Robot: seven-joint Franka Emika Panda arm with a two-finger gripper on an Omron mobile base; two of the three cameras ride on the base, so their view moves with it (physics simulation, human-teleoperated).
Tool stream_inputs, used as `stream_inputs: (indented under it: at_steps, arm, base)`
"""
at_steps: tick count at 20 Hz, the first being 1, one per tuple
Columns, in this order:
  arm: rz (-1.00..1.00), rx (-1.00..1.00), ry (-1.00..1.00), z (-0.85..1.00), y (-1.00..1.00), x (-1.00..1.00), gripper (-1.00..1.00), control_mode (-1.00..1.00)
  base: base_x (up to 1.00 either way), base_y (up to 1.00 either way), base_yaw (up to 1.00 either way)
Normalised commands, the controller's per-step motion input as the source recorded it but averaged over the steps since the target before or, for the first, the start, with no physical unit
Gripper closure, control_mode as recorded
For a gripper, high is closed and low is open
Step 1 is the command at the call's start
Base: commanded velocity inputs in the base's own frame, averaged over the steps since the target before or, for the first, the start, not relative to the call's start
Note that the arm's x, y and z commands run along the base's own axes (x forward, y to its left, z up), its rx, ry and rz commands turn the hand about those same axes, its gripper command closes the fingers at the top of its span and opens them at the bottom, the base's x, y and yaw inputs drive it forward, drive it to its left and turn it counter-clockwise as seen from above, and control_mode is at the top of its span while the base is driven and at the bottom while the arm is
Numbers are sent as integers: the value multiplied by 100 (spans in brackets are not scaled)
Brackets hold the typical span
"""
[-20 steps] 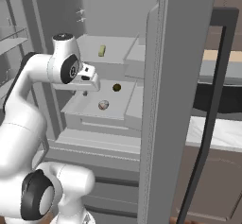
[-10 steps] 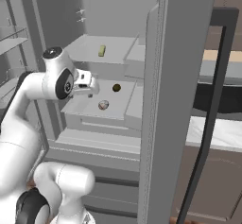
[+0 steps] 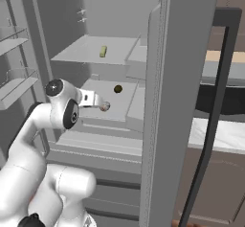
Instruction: Pick the egg and butter from the fridge and place them by the bowl for mixing.
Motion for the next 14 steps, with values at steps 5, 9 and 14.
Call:
stream_inputs:
  at_steps: [5, 9, 14]
  arm:
    - [-3, 9, 9, -6, -13, 51, -100, -100]
    - [-4, 8, 24, 0, -11, 53, -100, -100]
    - [-4, 2, 15, -5, -2, 47, -100, -100]
  base:
    - [0, 0, 0]
    - [0, 0, 0]
    - [0, 0, 0]
